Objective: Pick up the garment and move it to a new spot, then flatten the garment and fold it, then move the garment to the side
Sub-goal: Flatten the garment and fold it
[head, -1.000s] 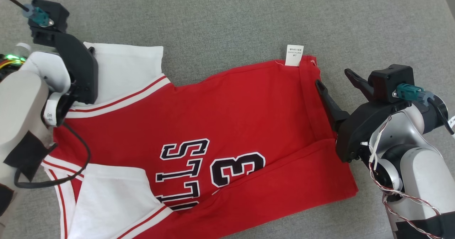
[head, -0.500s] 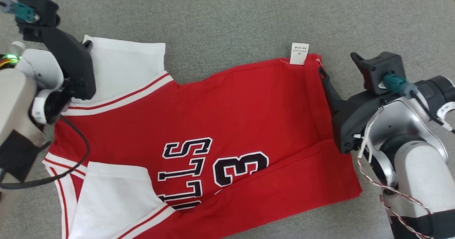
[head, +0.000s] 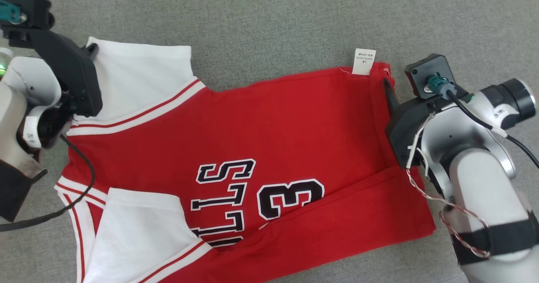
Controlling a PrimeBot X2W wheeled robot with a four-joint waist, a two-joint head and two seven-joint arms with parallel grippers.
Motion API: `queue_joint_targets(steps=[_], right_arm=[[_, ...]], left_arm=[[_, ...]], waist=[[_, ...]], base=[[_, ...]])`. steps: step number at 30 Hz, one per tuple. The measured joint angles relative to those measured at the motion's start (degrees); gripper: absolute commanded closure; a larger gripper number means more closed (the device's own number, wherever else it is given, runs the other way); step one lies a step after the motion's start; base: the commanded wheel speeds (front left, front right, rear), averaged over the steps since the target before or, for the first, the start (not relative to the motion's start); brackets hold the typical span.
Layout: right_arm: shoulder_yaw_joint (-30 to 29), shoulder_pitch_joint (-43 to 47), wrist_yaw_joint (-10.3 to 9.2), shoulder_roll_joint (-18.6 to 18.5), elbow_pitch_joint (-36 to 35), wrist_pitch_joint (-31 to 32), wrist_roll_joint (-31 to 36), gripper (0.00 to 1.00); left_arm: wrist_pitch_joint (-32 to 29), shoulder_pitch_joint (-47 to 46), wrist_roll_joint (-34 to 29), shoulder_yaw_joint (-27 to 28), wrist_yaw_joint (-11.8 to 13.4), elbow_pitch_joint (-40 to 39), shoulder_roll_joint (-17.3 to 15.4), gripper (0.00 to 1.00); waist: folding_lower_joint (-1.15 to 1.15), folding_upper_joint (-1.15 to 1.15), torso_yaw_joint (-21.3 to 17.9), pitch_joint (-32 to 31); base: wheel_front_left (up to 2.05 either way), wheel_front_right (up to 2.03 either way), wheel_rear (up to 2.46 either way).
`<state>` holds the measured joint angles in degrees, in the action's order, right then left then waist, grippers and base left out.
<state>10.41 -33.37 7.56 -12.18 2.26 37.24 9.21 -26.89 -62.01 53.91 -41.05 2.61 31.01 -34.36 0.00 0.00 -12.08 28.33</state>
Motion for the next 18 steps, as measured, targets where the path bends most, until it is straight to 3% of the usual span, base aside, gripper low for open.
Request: queue_joint_targets(steps=[6,18], right_arm=[[-0.21,-2.38,-0.01,2.37,3.98,-4.49,-0.57,0.00],[4.38,-6.33,-0.01,3.35,11.17,-3.98,2.45,0.00]], left_arm=[[0.09,0.69,0.01,0.13,0.68,-1.16,-0.43,1.00],[-0.19,1.71,1.27,0.79,1.43,-3.83,-2.14,1.00]], waist=[[0.00,0.00,0.17,0.16],[0.00,0.00,-0.11,0.60]], base=[[0.00,0.00,0.00],[0.00,0.00,0.00]])
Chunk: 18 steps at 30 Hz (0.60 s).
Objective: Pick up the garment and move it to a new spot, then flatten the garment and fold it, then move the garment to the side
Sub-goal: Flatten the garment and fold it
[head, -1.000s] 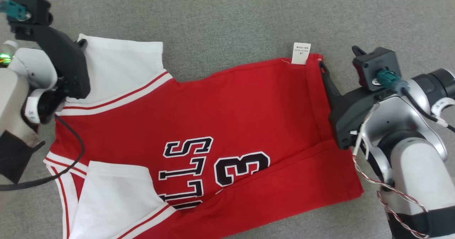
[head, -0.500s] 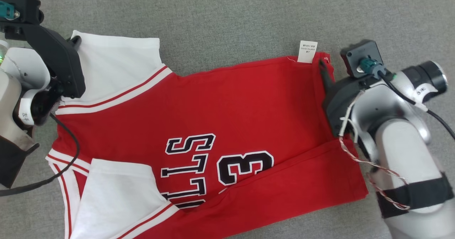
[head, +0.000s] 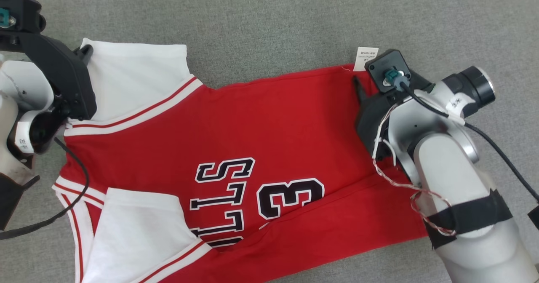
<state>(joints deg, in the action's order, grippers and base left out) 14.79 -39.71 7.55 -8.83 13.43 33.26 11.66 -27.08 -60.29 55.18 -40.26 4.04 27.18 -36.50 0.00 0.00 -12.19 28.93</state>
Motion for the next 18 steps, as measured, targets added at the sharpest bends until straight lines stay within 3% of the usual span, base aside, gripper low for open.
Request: queue_joint_targets(steps=[10,18], right_arm=[[-4.03,-1.33,0.00,-0.57,3.22,-1.37,4.15,0.00],[-11.73,0.36,0.01,-1.62,3.85,-2.42,5.67,0.00]], left_arm=[[-0.26,0.48,0.23,0.10,1.01,-2.20,-0.94,1.00],[-1.09,1.29,0.37,0.09,1.87,-3.85,-1.93,1.00]], waist=[[0.00,0.00,0.28,0.55],[-0.01,0.00,0.03,0.27]], base=[[0.00,0.00,0.00],[0.00,0.00,0.00]])
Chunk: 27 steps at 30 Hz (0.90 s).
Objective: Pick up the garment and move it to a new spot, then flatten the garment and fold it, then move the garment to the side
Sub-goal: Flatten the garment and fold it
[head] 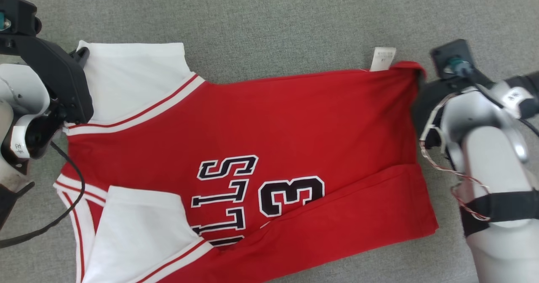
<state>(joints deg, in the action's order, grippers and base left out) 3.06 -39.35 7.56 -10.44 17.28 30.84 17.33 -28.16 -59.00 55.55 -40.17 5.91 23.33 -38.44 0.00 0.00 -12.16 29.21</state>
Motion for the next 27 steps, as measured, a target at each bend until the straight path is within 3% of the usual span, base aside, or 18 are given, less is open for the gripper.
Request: queue_joint_targets(steps=[6,12,17,22,27], right_arm=[[-6.75,0.78,0.01,1.02,0.20,-2.27,0.63,0.00],[-9.18,0.73,0.01,2.52,1.72,-1.65,-2.44,0.00],[-9.48,0.58,-0.01,5.16,2.27,1.34,-15.75,0.00],[-5.16,1.53,-0.01,2.09,-0.98,5.23,-22.56,0.00],[-4.10,2.14,0.00,-0.59,-6.58,6.48,-23.76,0.00]], left_arm=[[-0.68,0.16,0.01,-0.19,0.65,-1.32,-0.24,1.00],[-0.90,0.37,0.11,-0.26,1.15,-1.99,-0.33,1.00],[-0.69,1.09,0.26,-0.30,1.46,-2.08,-0.33,1.00],[-0.67,1.32,0.37,-0.26,1.65,-2.41,-0.74,1.00],[-0.68,1.35,0.51,-0.29,1.66,-2.63,-0.82,1.00]], waist=[[0.00,0.00,0.11,-0.08],[0.00,0.00,0.38,-0.30],[0.00,0.00,0.63,-0.72],[0.00,0.00,0.70,-1.09],[0.00,0.00,0.72,-1.33]], base=[[0.00,0.00,0.00],[0.00,0.00,0.00],[0.00,0.00,0.00],[0.00,0.00,0.00],[0.00,0.00,0.00]])
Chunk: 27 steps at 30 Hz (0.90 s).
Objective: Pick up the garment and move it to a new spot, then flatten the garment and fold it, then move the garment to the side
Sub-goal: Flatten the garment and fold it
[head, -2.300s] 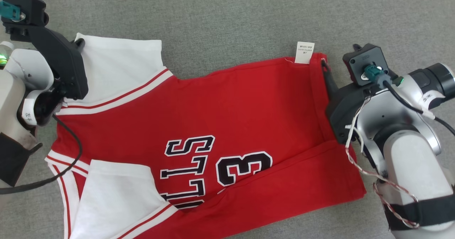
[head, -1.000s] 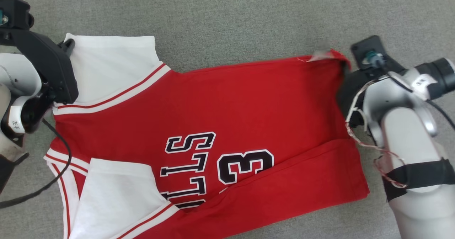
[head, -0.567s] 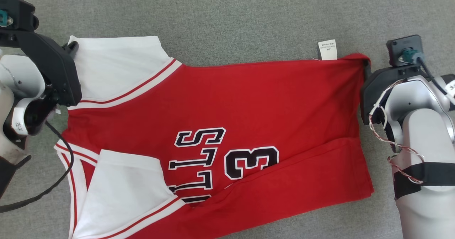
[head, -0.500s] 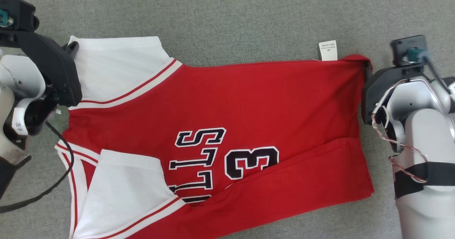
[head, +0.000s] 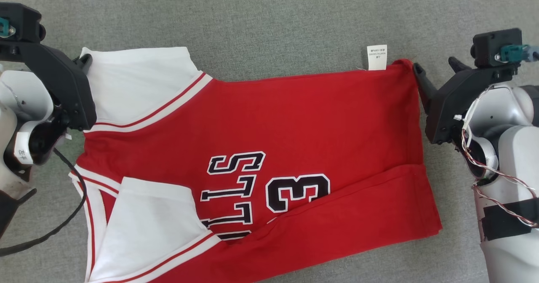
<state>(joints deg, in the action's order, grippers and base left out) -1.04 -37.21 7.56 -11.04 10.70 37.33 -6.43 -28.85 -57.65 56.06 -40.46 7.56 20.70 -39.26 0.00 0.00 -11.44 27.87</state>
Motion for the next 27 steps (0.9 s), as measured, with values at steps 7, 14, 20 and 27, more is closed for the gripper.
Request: queue_joint_targets(steps=[7,14,20,27], right_arm=[[3.74,-1.38,0.00,-1.56,-1.90,5.08,-0.44,0.00],[7.26,-7.75,0.00,-2.74,2.37,11.11,1.70,0.58],[8.18,-9.53,0.00,-3.34,2.96,15.44,2.26,0.59],[7.83,-7.93,0.00,-3.75,0.86,18.15,0.71,0.56]], left_arm=[[-0.01,-0.01,0.01,-0.07,0.01,-0.03,0.03,1.00],[0.08,-0.58,-0.02,-0.52,-0.47,0.31,0.94,1.00],[0.62,-1.34,-0.09,-0.80,-1.34,1.08,1.69,1.00],[1.19,-1.98,0.01,-0.86,-2.56,2.47,1.96,1.00]], waist=[[0.00,0.00,0.05,0.15],[0.00,0.00,1.06,1.07],[0.00,0.00,2.01,1.79],[0.00,0.00,2.54,2.29]], base=[[0.00,0.00,0.00],[0.00,0.00,0.00],[0.00,0.00,0.00],[0.00,0.00,0.00]])
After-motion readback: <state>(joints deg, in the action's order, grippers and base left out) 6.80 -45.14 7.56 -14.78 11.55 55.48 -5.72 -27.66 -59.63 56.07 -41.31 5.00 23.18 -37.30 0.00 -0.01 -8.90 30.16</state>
